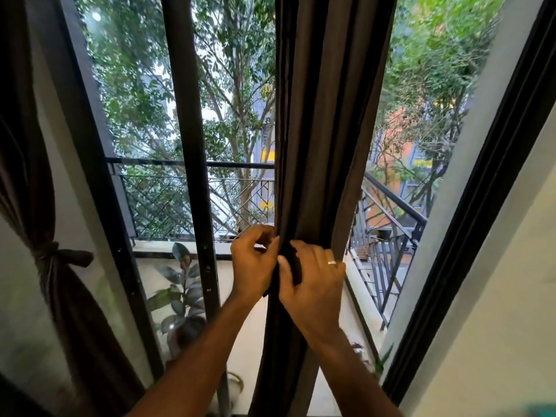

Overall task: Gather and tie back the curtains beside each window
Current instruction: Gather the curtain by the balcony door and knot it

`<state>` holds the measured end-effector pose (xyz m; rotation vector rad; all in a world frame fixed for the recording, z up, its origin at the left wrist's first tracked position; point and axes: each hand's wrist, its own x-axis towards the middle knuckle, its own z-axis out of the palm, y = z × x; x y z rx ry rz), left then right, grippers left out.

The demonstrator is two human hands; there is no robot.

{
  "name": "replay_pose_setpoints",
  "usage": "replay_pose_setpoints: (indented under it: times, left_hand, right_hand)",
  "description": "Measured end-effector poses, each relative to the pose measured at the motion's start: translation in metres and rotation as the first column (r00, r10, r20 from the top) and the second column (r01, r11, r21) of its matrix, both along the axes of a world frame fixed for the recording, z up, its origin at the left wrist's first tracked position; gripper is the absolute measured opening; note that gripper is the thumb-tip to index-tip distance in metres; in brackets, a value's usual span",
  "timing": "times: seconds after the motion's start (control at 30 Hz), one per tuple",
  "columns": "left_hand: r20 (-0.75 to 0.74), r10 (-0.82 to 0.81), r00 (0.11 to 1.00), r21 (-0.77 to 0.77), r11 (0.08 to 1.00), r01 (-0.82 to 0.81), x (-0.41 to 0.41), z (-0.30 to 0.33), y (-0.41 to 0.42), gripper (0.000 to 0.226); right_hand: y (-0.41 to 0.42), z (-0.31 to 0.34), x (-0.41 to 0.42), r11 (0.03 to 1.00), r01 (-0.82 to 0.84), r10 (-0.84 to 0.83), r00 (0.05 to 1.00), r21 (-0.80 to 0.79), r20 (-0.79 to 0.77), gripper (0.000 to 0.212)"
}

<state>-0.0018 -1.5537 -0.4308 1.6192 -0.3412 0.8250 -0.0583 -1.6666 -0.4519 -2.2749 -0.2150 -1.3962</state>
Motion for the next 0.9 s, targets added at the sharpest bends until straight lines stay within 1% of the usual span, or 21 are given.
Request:
replay_pose_setpoints:
  times: [0.07,0.13,0.17,0.2,0.27,0.3,0.33,0.4,0.47,0.53,0.6,0.67,0.77,0.87,0.9]
  left_hand:
    - [0.012,0.021,1.0,0.001,1.0,-0.021,0.0,-0.001,0.006,0.031]
    - [0.024,0.014,1.0,0.012,1.0,-0.015,0.0,-0.002,0.011,0.027]
    - [0.029,0.0,1.0,0.026,1.0,-0.001,-0.001,-0.003,0.012,0.025]
    - [0.031,-0.015,0.999,0.037,0.999,0.014,-0.002,-0.003,0.012,0.023]
    - [0.039,-0.026,0.999,0.032,0.999,0.025,-0.005,-0.006,0.014,0.015]
    - [0.052,-0.02,0.998,0.016,1.0,0.02,-0.006,-0.006,0.016,0.012]
    - [0.073,-0.006,0.997,0.008,1.0,0.005,-0.007,-0.007,0.018,0.009]
    - [0.134,0.029,0.991,0.055,0.998,-0.037,-0.011,-0.007,0.019,0.006]
    - [0.157,0.016,0.987,0.113,0.993,-0.034,-0.018,-0.005,0.015,0.003]
    - [0.137,-0.01,0.991,0.116,0.993,-0.006,-0.023,-0.005,0.011,0.008]
    - [0.13,-0.003,0.991,0.13,0.991,-0.014,-0.026,-0.005,0.012,0.015]
    - [0.146,0.013,0.989,0.147,0.989,-0.034,-0.029,-0.007,0.015,0.013]
    - [0.204,0.038,0.978,0.168,0.983,-0.073,-0.036,-0.007,0.015,0.009]
    - [0.24,0.023,0.97,0.185,0.98,-0.069,-0.042,-0.005,0.012,0.009]
    - [0.24,0.02,0.971,0.182,0.981,-0.065,-0.042,-0.005,0.011,0.012]
  right_hand:
    - [0.002,0.0,0.002,0.996,-0.005,0.009,0.999,0.091,-0.049,0.042]
    - [0.007,-0.001,0.003,0.999,-0.005,0.007,0.999,0.048,-0.042,0.043]
    - [0.01,-0.002,0.005,1.0,-0.002,0.003,1.0,0.028,-0.027,0.039]
    - [0.011,-0.004,0.006,0.999,0.002,-0.001,1.0,0.043,-0.007,0.032]
    - [0.009,-0.007,0.009,0.986,0.02,-0.024,0.999,0.165,0.022,0.019]
    - [0.007,-0.008,0.009,0.974,0.03,-0.036,0.999,0.224,0.023,0.015]
    - [0.006,-0.009,0.008,0.968,0.034,-0.04,0.999,0.249,0.018,0.012]
    - [0.011,-0.012,0.004,0.978,0.026,-0.028,1.0,0.207,0.007,0.006]
    - [0.018,-0.014,0.001,0.978,0.019,-0.017,1.0,0.206,-0.01,0.004]
    - [0.023,-0.013,0.001,0.979,0.033,-0.029,0.999,0.201,-0.024,0.008]
    - [0.025,-0.013,0.001,0.989,0.045,-0.043,0.999,0.138,-0.021,0.01]
    - [0.028,-0.013,0.001,0.992,0.042,-0.04,0.999,0.123,-0.017,0.013]
    - [0.03,-0.015,0.002,0.989,0.028,-0.027,1.0,0.143,-0.012,0.017]
    - [0.03,-0.015,0.0,0.988,0.021,-0.02,1.0,0.151,-0.004,0.023]
    - [0.029,-0.014,-0.001,0.988,0.015,-0.015,1.0,0.155,0.0,0.024]
